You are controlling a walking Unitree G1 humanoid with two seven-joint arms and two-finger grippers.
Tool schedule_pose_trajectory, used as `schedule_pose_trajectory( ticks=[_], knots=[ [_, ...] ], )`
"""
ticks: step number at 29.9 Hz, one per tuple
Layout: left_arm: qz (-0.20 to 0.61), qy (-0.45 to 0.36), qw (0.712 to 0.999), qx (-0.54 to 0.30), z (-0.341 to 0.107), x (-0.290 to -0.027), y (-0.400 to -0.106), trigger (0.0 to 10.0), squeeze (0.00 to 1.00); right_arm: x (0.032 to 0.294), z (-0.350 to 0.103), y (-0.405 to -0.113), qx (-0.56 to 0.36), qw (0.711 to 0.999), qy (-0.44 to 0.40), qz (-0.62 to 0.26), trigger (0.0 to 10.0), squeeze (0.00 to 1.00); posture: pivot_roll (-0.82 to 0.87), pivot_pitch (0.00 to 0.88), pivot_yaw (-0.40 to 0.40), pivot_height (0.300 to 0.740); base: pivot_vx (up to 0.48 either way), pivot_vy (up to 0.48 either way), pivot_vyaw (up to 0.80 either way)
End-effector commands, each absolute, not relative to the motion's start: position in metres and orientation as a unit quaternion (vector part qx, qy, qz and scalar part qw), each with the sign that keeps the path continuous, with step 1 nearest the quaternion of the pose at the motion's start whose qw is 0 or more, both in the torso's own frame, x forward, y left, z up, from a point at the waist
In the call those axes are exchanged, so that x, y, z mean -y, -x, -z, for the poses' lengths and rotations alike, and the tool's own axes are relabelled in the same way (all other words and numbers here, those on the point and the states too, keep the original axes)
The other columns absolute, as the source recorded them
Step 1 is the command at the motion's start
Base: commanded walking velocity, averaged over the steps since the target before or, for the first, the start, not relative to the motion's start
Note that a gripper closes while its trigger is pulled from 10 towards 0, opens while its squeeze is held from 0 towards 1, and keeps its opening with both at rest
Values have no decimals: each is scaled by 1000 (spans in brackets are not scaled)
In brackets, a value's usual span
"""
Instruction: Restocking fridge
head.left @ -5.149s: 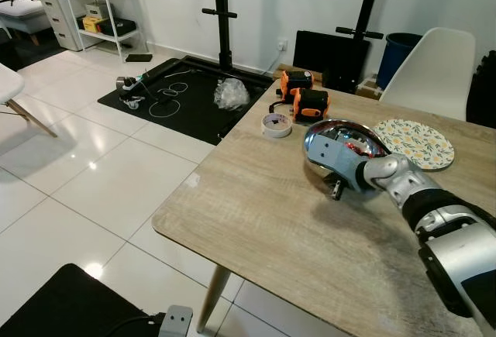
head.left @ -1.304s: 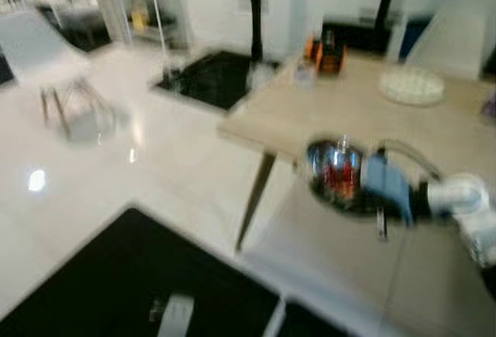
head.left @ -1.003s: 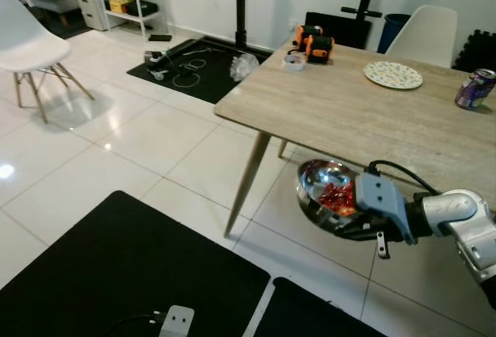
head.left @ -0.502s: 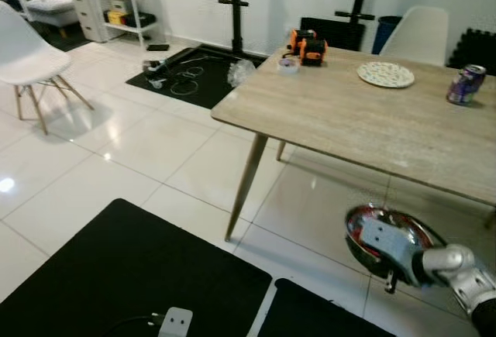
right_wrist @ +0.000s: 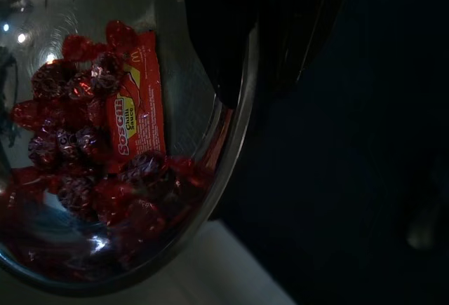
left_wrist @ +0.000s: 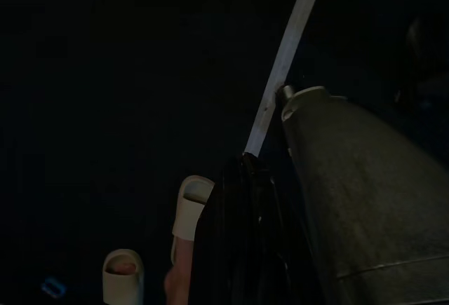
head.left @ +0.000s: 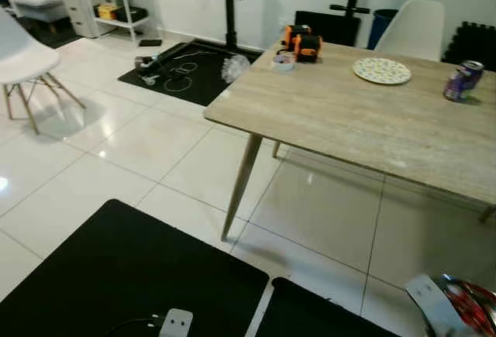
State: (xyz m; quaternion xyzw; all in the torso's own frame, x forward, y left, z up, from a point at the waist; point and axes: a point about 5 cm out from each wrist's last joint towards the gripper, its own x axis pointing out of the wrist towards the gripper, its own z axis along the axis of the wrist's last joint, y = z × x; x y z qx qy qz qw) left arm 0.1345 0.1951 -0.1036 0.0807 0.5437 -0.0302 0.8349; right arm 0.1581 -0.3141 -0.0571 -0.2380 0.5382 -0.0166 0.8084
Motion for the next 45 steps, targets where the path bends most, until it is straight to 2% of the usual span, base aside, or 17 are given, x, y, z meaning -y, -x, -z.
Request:
schedule_pose_trajectory(
  ticks=[1, 2, 3, 4, 6, 9, 25, 40, 45],
  knots=[
    [35, -82, 826, -556, 106, -193, -128, 10000, 0, 313, 64, -145, -555, 800, 226, 45, 10000, 0, -86, 0, -11, 740, 0, 0, 0],
    [35, -82, 826, -556, 106, -193, -128, 10000, 0, 313, 64, -145, -555, 800, 226, 45, 10000, 0, -86, 0, -11, 740, 0, 0, 0],
    [36, -83, 828, -554, 106, -192, -129, 10000, 0, 313, 73, -121, -582, 782, 212, 74, 10000, 0, -89, 0, -9, 740, 0, 0, 0],
    [36, -83, 828, -554, 106, -192, -129, 10000, 0, 313, 73, -121, -582, 782, 212, 74, 10000, 0, -89, 0, -9, 740, 0, 0, 0],
    [38, -83, 828, -553, 106, -191, -131, 10000, 0, 311, 80, -102, -604, 765, 201, 94, 10000, 0, -89, 0, -8, 740, 0, 0, 0],
    [40, -84, 829, -552, 106, -190, -131, 10000, 0, 309, 83, -93, -614, 759, 190, 109, 10000, 0, -90, 0, -8, 740, 0, 0, -256],
    [44, -87, 828, -552, 106, -187, -130, 10000, 0, 303, 85, -96, -605, 766, 178, 125, 10000, 0, -94, 0, -12, 740, 0, 0, -773],
    [48, -95, 828, -550, 105, -191, -132, 10000, 0, 299, 89, -88, -613, 759, 179, 128, 10000, 0, -94, 0, -2, 740, 0, 0, -771],
    [54, -98, 828, -550, 105, -191, -132, 10000, 0, 299, 88, -90, -600, 768, 180, 134, 10000, 0, -93, 0, -2, 740, 0, 0, -771]
  ],
)
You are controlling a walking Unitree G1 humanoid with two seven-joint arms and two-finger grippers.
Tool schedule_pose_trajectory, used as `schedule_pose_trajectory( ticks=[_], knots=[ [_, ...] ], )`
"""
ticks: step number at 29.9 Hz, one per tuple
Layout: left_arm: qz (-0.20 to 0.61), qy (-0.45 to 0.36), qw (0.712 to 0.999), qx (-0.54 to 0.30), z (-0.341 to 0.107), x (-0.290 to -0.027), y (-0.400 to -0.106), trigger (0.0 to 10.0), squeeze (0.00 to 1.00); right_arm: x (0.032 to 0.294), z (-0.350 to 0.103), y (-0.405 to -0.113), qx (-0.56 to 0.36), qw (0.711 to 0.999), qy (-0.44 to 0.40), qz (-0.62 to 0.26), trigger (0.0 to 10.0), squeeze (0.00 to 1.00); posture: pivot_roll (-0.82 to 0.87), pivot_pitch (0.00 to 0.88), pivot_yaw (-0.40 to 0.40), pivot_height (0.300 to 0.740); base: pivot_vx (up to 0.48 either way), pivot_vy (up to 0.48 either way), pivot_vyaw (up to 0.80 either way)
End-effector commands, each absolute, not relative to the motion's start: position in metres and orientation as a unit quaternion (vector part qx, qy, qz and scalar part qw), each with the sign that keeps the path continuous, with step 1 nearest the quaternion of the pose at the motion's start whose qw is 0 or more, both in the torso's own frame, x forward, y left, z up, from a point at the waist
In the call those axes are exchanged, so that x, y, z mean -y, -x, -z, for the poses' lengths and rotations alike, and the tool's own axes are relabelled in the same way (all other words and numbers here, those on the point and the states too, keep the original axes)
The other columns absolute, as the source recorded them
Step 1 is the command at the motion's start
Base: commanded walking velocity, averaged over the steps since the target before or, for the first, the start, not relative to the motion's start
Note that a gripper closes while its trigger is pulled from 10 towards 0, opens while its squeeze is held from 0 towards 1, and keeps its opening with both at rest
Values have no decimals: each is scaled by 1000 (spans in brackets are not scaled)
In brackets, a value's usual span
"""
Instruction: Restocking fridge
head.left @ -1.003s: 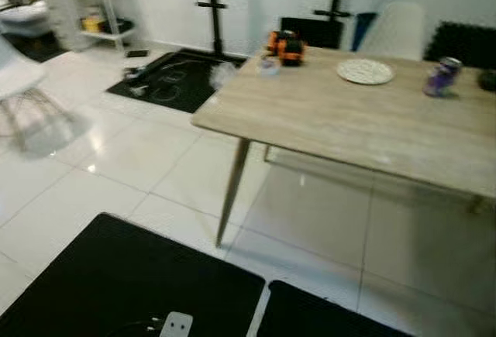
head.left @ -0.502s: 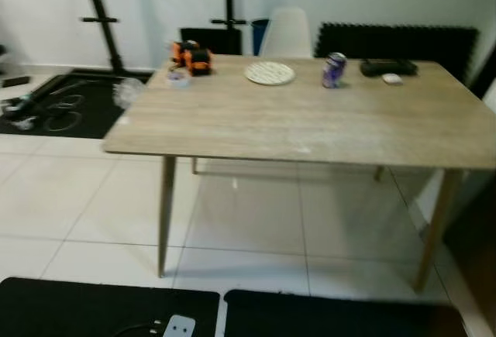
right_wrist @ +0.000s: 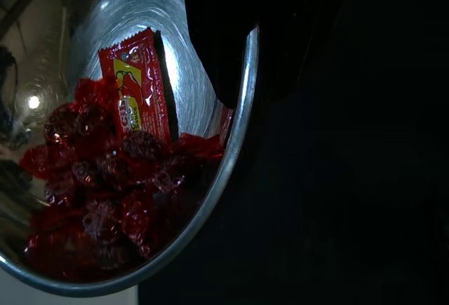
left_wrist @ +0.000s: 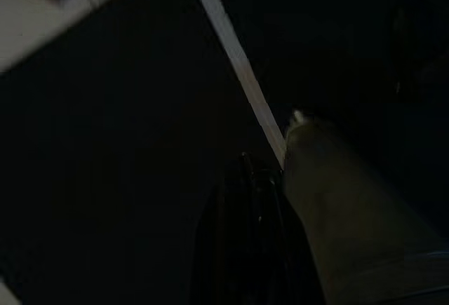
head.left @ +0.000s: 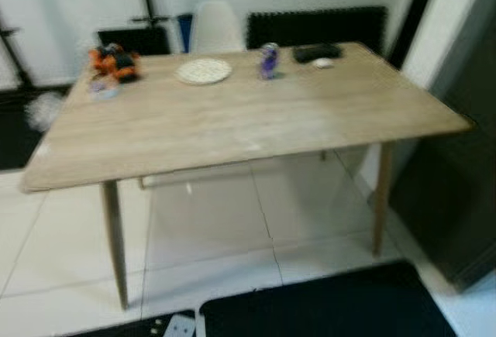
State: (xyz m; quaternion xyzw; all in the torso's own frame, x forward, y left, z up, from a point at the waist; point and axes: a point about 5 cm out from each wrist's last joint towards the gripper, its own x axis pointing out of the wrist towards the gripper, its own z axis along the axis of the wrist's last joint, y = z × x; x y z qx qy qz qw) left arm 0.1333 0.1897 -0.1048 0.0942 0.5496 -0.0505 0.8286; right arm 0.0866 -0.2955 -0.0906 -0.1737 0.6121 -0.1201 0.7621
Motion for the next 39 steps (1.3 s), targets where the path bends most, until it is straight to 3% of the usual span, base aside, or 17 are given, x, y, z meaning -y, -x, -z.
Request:
schedule_pose_trajectory(
  ticks=[1, 26, 39],
  knots=[
    [54, -98, 828, -550, 105, -191, -132, 10000, 0, 299, 88, -90, -600, 768, 180, 134, 10000, 0, -93, 0, -2, 740, 0, 0, -775],
    [62, -76, 829, -551, 105, -191, -131, 10000, 0, 297, 87, -100, -580, 782, 184, 138, 10000, 0, -95, 0, 2, 740, 0, 0, -772],
    [59, -65, 825, -558, 106, -192, -129, 10000, 0, 291, 88, -103, -577, 785, 192, 120, 10000, 0, -96, 0, 2, 740, 0, -277, 0]
  ],
)
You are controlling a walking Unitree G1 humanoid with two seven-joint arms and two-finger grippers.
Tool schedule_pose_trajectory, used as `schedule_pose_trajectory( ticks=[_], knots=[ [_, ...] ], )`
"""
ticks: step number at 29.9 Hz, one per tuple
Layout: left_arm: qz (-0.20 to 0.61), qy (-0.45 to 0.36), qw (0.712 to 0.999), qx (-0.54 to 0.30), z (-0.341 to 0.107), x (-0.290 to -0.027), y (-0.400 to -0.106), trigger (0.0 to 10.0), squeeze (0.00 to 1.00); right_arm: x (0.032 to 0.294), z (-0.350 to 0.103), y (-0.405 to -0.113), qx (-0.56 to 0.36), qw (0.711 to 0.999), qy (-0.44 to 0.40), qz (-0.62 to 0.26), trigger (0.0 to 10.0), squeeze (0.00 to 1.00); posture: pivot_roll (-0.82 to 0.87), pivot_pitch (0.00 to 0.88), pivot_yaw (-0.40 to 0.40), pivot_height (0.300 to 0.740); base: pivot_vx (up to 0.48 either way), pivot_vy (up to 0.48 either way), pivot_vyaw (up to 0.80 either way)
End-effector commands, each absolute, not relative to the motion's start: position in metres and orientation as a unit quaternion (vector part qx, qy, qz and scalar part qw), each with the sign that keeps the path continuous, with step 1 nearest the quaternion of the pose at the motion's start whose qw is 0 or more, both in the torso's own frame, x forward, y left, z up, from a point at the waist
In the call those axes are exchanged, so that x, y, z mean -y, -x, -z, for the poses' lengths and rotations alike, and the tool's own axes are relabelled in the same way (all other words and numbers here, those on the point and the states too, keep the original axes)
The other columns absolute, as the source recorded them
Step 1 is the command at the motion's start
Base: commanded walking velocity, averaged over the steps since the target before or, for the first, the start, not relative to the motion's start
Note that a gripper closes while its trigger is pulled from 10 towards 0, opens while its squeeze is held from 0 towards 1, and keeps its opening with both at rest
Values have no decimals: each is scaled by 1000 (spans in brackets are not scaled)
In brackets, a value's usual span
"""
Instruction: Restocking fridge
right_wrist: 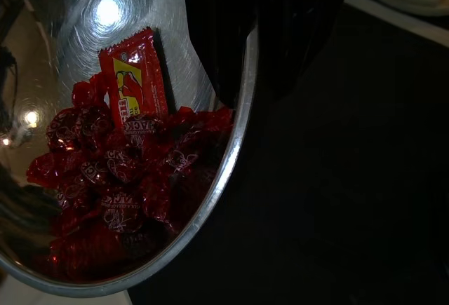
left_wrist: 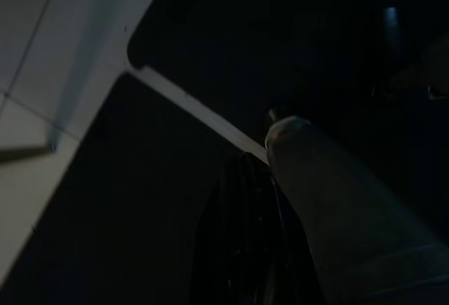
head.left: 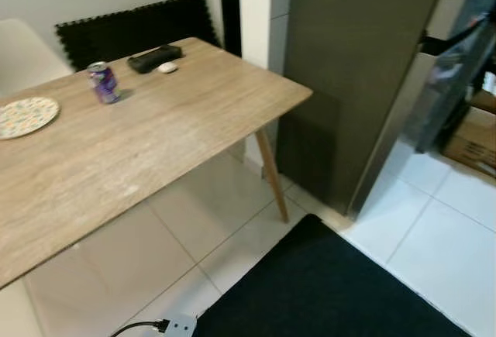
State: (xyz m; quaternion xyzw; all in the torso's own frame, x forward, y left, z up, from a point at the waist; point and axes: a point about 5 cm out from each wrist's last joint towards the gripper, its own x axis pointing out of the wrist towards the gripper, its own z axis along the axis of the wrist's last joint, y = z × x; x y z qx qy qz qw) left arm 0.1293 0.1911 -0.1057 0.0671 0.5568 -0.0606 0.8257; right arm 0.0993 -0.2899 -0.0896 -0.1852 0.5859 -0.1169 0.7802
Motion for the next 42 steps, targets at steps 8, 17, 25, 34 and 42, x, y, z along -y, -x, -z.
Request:
schedule_pose_trajectory(
  ticks=[8, 17, 25, 34, 42],
  knots=[
    [60, -62, 825, -559, 106, -191, -129, 10000, 0, 291, 88, -104, -576, 785, 194, 122, 10000, 0, -96, 0, 2, 740, 0, -416, 0],
    [59, -59, 826, -558, 106, -191, -129, 10000, 0, 296, 85, -108, -562, 788, 212, 134, 10000, 0, -98, 0, 4, 740, 0, -432, 0],
    [61, -58, 825, -558, 106, -190, -129, 10000, 0, 307, 73, -123, -514, 806, 236, 175, 10000, 0, -100, 0, 5, 740, 0, -435, 0],
    [61, -57, 825, -558, 106, -190, -128, 10000, 0, 305, 65, -148, -461, 852, 160, 193, 10000, 0, -101, 0, 4, 740, 0, -435, 0],
    [63, -58, 825, -559, 106, -189, -128, 10000, 0, 295, 64, -159, -448, 865, 150, 170, 10000, 0, -103, 0, 6, 740, 0, -435, 0]
  ],
)
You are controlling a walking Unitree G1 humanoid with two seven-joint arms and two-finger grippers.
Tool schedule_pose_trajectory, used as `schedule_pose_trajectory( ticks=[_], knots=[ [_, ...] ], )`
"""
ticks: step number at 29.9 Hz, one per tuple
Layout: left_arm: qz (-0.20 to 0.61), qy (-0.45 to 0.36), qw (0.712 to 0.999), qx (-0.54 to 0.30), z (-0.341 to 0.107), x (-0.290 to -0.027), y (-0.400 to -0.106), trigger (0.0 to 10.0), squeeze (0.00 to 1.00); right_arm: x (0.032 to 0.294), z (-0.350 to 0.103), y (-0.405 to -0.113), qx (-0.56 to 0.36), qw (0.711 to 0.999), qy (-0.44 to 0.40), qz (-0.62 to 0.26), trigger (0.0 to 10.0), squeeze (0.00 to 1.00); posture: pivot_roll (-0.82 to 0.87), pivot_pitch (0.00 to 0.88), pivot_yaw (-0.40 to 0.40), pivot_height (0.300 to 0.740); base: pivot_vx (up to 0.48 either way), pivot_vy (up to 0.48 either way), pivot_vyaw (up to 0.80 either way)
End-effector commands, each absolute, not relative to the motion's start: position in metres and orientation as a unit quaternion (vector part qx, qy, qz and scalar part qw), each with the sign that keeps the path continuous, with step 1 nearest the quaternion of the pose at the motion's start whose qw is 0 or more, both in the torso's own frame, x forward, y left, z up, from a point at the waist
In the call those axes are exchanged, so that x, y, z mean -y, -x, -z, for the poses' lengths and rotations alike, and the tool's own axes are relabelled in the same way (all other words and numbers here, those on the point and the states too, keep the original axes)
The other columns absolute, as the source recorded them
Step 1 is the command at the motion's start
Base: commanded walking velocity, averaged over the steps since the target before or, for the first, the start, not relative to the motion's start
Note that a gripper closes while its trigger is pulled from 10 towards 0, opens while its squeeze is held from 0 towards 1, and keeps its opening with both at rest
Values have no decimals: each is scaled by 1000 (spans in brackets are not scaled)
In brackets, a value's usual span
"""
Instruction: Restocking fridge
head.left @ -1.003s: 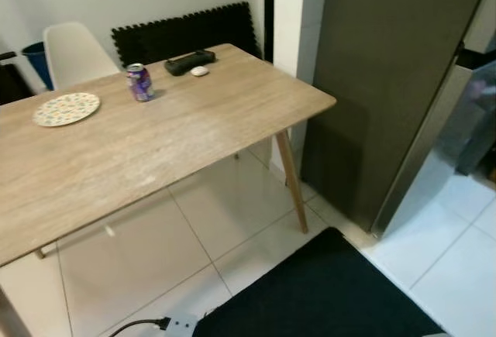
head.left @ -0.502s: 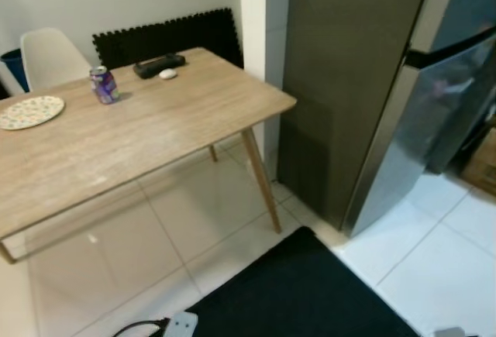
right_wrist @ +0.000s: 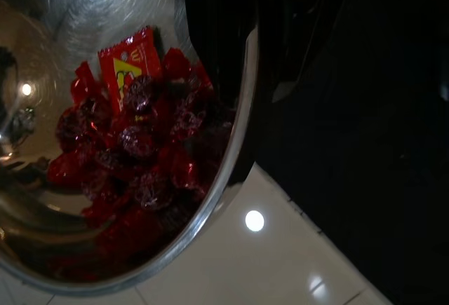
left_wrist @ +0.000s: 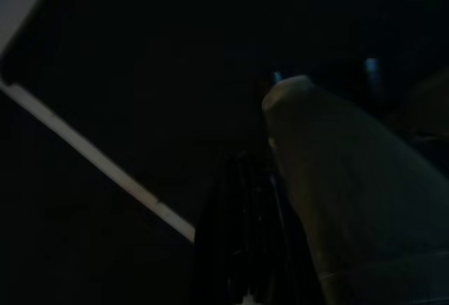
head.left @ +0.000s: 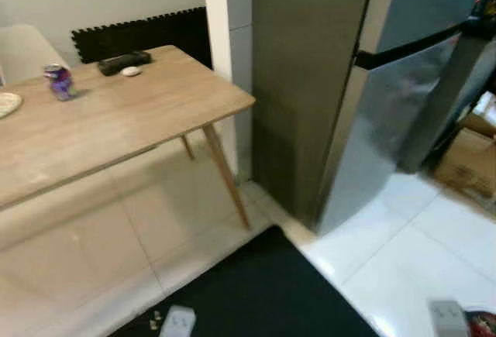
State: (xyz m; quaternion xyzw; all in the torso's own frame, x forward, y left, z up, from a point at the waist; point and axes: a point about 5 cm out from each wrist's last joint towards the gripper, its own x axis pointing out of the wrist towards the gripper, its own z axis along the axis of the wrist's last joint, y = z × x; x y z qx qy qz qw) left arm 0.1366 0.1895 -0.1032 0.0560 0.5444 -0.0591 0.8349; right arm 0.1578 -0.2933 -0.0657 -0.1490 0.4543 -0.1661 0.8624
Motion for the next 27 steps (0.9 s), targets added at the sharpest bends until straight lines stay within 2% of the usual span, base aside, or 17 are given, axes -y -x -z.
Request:
schedule_pose_trajectory(
  ticks=[1, 27],
  knots=[
    [63, -58, 825, -559, 106, -189, -128, 10000, 0, 295, 64, -159, -448, 865, 150, 170, 10000, 0, -103, 0, 6, 740, 0, -435, 0],
    [66, -62, 826, -556, 105, -190, -131, 10000, 0, 287, 68, -158, -456, 866, 155, 138, 10000, 0, -106, 0, 8, 740, 0, -433, 0]
  ],
)
